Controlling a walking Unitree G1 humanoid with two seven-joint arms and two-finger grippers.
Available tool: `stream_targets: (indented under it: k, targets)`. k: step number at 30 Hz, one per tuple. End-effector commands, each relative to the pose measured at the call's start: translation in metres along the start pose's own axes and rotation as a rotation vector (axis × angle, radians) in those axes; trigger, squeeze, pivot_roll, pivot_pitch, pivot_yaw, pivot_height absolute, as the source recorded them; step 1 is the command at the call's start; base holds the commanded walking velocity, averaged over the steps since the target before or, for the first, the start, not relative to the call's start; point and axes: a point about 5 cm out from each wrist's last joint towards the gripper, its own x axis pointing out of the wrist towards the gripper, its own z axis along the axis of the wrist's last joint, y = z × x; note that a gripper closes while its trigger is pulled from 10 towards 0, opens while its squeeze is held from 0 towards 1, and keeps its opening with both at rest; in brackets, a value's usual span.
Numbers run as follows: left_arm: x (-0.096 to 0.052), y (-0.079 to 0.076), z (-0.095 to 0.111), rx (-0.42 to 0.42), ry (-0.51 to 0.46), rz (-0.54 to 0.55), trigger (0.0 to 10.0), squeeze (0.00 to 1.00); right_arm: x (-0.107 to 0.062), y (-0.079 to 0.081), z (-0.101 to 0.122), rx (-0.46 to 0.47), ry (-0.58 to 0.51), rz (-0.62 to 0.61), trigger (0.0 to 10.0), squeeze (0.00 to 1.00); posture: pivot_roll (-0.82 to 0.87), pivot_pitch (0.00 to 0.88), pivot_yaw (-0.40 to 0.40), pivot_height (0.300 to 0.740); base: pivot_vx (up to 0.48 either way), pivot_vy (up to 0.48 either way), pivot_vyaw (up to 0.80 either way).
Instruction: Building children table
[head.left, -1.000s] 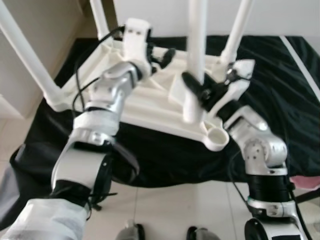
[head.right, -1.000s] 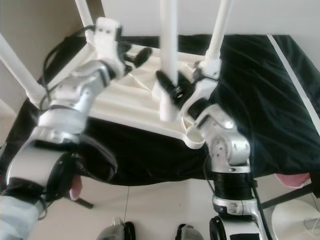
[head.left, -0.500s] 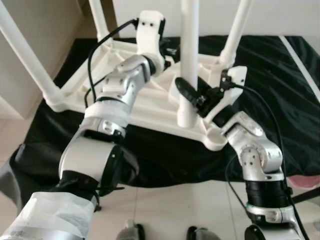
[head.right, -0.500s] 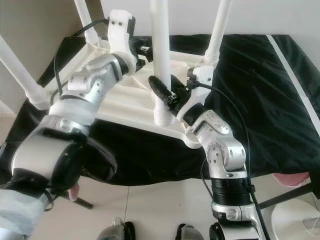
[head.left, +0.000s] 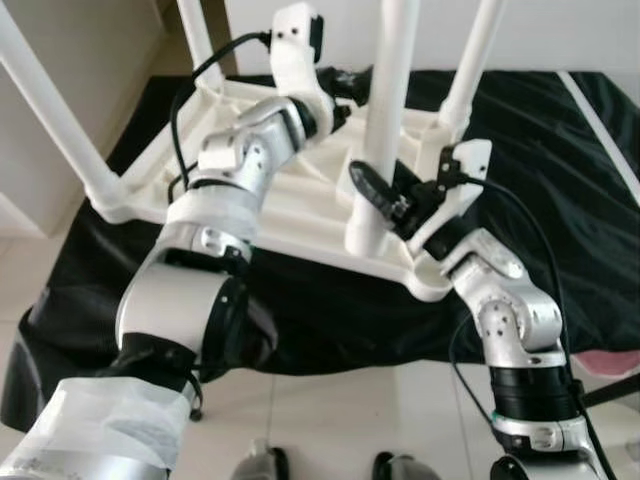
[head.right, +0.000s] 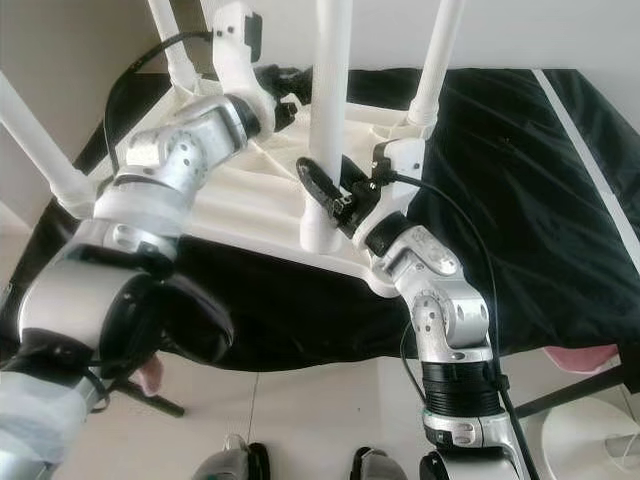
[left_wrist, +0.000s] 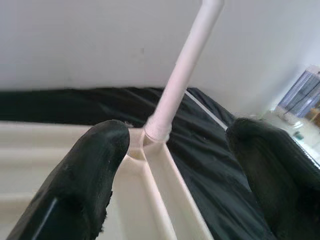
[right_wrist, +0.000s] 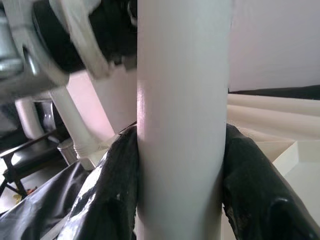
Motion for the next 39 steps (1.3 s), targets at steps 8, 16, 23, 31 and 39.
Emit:
stream_targets:
  k: [8, 16, 23, 31, 39]
  targets:
    - [0.004, -0.047, 0.016, 0.174, 0.019, -0.584, 10.0, 0.0, 0.004, 0.008, -0.015, 0.016, 0.067, 0.045, 10.0, 0.0, -0.01, 0.139, -0.009, 0.74, 0.0, 0.0, 0.0]
    - [0.007, -0.055, 0.012, 0.339, 0.037, -0.574, 10.0, 0.0, 0.004, 0.008, -0.017, 0.012, 0.073, 0.039, 10.0, 0.0, 0.0, 0.134, -0.006, 0.74, 0.0, 0.0, 0.0]
    - [0.008, -0.059, 0.015, 0.355, 0.029, -0.594, 10.0, 0.0, 0.007, 0.008, -0.019, 0.016, 0.072, 0.042, 10.0, 0.0, 0.0, 0.121, -0.004, 0.74, 0.0, 0.0, 0.0]
    - [0.009, -0.062, 0.016, 0.369, 0.022, -0.607, 10.0, 0.0, 0.009, 0.008, -0.02, 0.02, 0.063, 0.033, 10.0, 0.0, 0.0, 0.112, -0.001, 0.74, 0.0, 0.0, 0.0]
    - [0.009, -0.064, 0.02, 0.371, 0.008, -0.607, 10.0, 0.0, 0.009, 0.006, -0.023, 0.019, 0.069, 0.024, 10.0, 0.0, 0.01, 0.097, -0.006, 0.74, 0.0, 0.0, 0.0]
